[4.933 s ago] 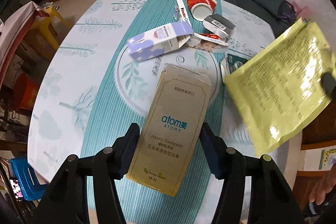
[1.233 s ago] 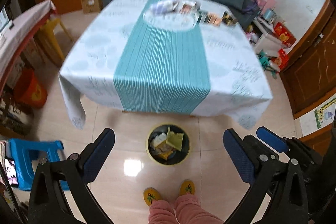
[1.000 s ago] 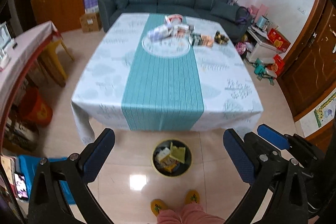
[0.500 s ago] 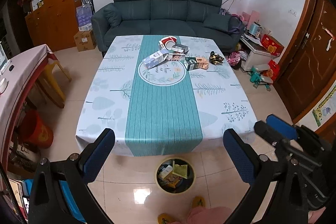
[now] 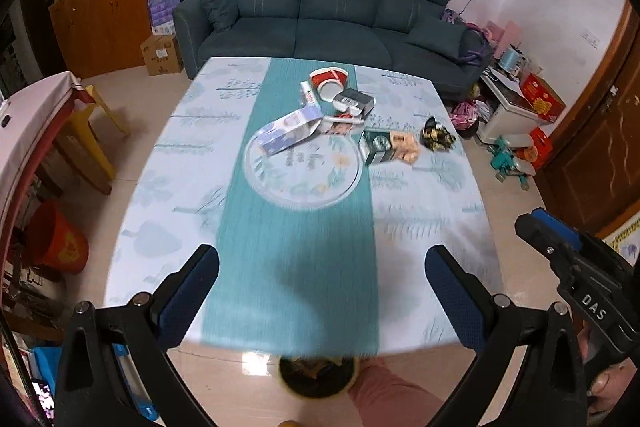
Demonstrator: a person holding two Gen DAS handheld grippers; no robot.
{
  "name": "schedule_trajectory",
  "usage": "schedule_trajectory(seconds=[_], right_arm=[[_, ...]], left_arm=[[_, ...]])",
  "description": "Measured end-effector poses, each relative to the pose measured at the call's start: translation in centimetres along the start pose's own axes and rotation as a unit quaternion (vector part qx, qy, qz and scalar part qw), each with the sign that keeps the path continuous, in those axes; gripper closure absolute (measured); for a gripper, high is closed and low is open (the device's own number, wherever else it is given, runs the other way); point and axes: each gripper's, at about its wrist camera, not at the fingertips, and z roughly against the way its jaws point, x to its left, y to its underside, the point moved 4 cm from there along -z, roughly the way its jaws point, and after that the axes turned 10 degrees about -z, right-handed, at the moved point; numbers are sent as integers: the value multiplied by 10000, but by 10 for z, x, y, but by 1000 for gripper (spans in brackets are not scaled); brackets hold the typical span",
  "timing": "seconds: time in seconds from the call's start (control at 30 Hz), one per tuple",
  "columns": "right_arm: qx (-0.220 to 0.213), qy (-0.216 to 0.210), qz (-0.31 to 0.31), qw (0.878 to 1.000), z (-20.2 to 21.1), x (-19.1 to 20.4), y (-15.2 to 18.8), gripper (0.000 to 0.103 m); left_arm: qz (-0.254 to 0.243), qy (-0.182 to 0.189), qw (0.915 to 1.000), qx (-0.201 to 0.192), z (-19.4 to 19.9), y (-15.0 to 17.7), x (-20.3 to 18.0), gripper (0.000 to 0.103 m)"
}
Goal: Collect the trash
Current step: 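Grasp the black-yellow wrapper with the right tool while the left tool reaches the milk carton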
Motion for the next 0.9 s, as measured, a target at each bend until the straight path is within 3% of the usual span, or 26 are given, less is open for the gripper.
schedule_trajectory(seconds=[0.13, 0.33, 0.4, 0.43, 0.47, 0.63, 0.9], right_arm=[[351, 18, -105, 9993, -47, -45, -45, 68], [809, 171, -261, 9962, -120, -116, -107, 68], [975, 178, -360, 9944, -146, -137, -123, 62], [1044, 187, -411, 9935, -160, -146, -131, 52], [1098, 178, -451, 9928, -171, -152, -137, 46], [1405, 104, -915, 9858, -225, -183, -154, 45], [2178, -205, -2120, 9525, -302, -223, -150, 44]], left_arm=[[-122, 76, 9993, 345, -57, -48, -27, 1], [-758, 227, 9942, 732, -150, -114, -75, 1], [-1107, 199, 9896, 898, -177, -127, -88, 1], [-1366, 141, 9856, 983, -195, -134, -96, 1], [-1526, 82, 9829, 1029, -204, -137, -100, 1], [-2126, 33, 9660, 1469, -264, -150, -118, 1], [-2431, 360, 9477, 2035, -314, -156, -130, 1]])
